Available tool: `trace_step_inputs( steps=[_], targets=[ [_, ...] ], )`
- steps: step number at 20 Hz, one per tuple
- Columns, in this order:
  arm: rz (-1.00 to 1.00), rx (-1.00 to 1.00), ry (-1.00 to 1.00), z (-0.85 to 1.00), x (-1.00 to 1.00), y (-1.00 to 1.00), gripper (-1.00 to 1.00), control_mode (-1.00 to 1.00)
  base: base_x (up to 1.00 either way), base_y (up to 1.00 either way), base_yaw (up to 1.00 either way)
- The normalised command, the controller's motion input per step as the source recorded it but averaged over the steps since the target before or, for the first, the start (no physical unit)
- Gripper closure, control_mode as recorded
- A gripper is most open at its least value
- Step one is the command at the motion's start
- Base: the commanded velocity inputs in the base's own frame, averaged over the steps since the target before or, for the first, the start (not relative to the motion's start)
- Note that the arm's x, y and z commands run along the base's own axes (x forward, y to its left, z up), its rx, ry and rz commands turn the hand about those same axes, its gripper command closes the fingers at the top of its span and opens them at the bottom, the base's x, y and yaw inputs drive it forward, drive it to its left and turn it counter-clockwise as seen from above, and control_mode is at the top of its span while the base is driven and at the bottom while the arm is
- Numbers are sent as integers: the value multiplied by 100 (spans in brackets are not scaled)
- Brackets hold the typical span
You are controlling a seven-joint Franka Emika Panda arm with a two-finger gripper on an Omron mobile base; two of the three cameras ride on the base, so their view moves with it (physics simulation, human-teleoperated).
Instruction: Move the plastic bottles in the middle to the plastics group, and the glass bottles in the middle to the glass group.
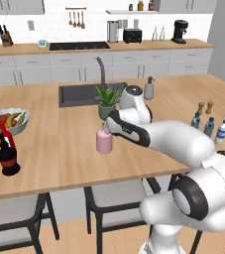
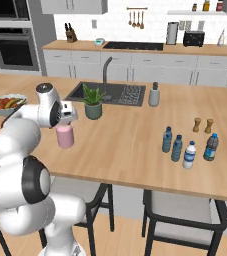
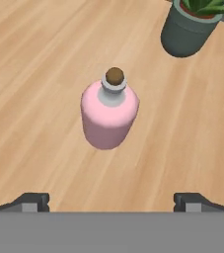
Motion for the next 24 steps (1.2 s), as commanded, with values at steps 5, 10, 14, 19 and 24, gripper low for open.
trace_step_inputs(
  steps=[5, 10, 14, 19, 24],
  targets=[
    [1, -1, 0, 5, 4, 54, -100, -100, 0, 0, 0],
    [-9, -4, 4, 10, 33, 21, -100, -100, 0, 0, 0],
    [-13, 0, 4, 0, 45, 6, -100, -100, 0, 0, 0],
    [-4, 0, 3, 0, 31, 0, -100, -100, 0, 0, 0],
    [0, 0, 17, 0, 26, -1, -100, -100, 0, 0, 0]
  ],
)
